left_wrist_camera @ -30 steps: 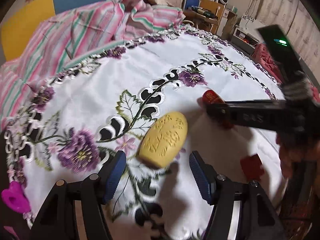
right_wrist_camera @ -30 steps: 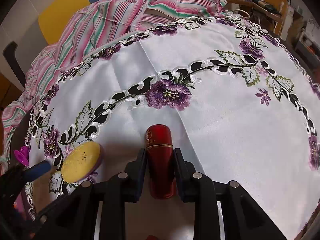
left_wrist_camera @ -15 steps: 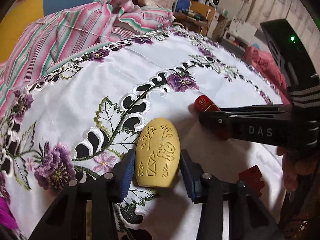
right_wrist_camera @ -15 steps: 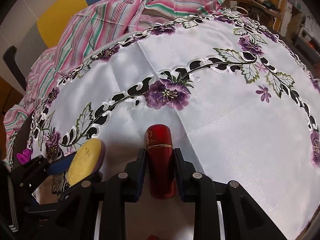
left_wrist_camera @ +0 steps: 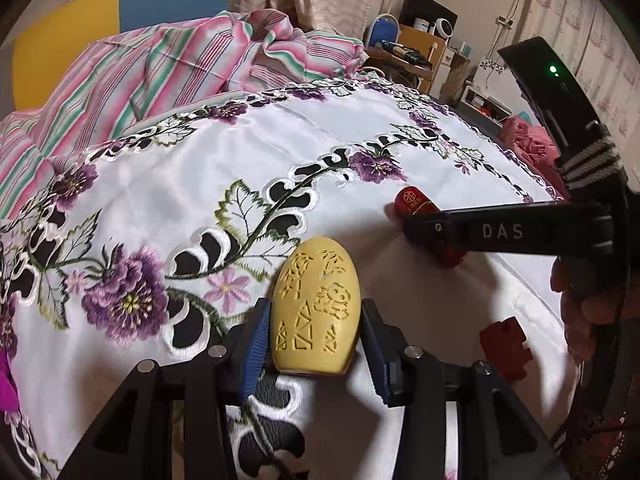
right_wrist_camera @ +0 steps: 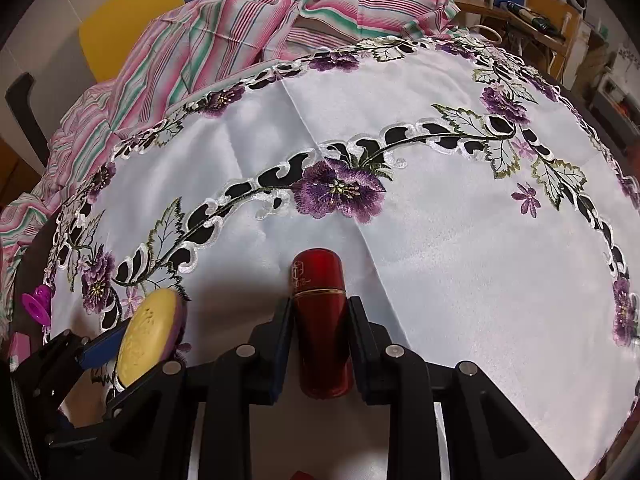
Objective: Organize rigid objects
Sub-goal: 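Grasp the yellow oval textured block with the left tool while the right tool holds the cylinder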
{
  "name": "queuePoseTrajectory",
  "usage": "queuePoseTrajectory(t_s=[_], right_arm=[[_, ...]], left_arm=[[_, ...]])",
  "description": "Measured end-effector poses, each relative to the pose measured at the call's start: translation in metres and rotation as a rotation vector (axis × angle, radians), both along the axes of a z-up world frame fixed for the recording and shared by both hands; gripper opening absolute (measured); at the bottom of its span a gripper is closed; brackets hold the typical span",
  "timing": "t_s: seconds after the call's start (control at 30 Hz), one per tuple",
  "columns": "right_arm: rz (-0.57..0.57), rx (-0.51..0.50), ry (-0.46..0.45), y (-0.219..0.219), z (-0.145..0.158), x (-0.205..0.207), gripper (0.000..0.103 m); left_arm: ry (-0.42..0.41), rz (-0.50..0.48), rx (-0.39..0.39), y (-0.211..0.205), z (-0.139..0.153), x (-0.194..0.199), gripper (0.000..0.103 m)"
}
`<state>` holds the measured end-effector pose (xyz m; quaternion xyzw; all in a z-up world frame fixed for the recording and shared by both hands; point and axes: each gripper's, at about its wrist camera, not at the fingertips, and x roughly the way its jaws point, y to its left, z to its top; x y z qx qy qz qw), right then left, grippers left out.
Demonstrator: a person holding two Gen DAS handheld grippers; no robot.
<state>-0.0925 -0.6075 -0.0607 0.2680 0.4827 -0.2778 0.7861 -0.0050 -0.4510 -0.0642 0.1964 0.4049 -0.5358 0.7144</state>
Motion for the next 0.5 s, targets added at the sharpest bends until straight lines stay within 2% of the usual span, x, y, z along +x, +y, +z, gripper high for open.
queuePoseTrajectory(t_s=[0.13, 0.27, 0.5], right_arm=[[0.0, -0.001, -0.002, -0.001, 0.0, 0.001, 0.027], [0.0, -0.001, -0.003, -0.001, 0.0, 0.0, 0.027], [0.009, -0.015, 0.004, 0.0, 0.0, 0.002, 0.027]], left_arm=[[-0.002, 0.018, -0.001, 0.007, 0.0, -0.004, 0.044], [0.028, 0.059, -0.006, 0.019, 0.002, -0.005, 0.044], [0.068, 0.144, -0.02, 0.056, 0.007, -0.011, 0.044]])
